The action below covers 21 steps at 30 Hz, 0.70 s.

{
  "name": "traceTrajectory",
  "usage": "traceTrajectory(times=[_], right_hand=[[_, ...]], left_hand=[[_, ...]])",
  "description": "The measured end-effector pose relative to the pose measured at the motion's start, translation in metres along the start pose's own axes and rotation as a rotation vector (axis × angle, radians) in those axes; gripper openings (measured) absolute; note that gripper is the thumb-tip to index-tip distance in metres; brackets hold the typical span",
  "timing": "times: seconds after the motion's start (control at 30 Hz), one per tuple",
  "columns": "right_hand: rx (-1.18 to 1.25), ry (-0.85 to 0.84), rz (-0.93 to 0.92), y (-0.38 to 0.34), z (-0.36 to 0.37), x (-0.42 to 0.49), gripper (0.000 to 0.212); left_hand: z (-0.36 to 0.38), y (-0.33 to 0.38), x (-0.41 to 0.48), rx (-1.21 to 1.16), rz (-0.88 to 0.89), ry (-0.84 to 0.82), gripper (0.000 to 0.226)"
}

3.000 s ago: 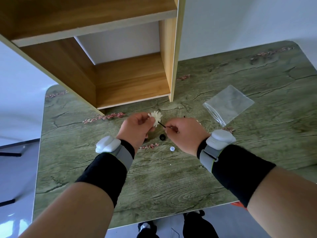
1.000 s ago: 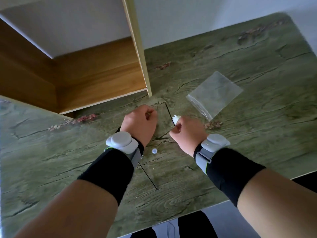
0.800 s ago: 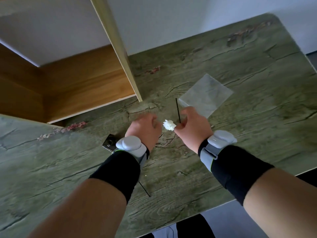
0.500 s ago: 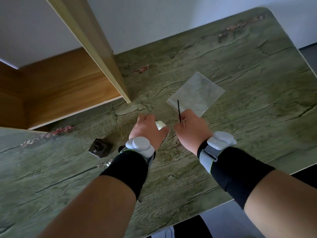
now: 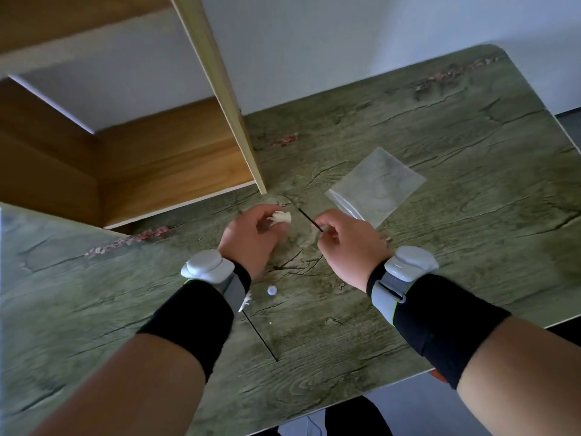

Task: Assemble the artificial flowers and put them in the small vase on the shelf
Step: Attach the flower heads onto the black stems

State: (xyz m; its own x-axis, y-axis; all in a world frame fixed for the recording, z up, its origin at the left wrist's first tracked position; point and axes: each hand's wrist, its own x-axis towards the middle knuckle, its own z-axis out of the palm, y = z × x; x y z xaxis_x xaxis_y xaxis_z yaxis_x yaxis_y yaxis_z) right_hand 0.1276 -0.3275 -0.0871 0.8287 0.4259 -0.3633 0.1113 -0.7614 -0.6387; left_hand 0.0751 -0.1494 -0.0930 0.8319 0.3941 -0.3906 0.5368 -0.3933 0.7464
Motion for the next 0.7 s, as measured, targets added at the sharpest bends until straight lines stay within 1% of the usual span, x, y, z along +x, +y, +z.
traceTrajectory(times=[0.13, 0.23, 0.43, 0.6, 0.7], right_hand=[[0.034, -0.006, -0.057, -0.027, 0.003, -0.006, 0.019], [0.006, -0.021, -0.120, -0.044, 0.005, -0.011, 0.020], [-0.039, -0.045, -0.161, -0.063, 0.013, -0.016, 0.018], [-0.047, -0.064, -0.167, -0.070, 0.017, -0.019, 0.017], [-0.105, -0.076, -0.187, -0.073, 0.019, -0.021, 0.021]], left_hand=[[-0.027, -0.004, -0.011, -0.055, -0.007, 0.007, 0.022], [-0.043, -0.008, -0.020, -0.070, -0.013, 0.016, 0.024], [-0.061, -0.015, -0.033, -0.108, -0.004, 0.022, 0.025], [-0.070, -0.019, -0.037, -0.059, 0.023, 0.012, 0.025], [-0.074, -0.022, -0.041, 0.033, 0.059, 0.019, 0.025]])
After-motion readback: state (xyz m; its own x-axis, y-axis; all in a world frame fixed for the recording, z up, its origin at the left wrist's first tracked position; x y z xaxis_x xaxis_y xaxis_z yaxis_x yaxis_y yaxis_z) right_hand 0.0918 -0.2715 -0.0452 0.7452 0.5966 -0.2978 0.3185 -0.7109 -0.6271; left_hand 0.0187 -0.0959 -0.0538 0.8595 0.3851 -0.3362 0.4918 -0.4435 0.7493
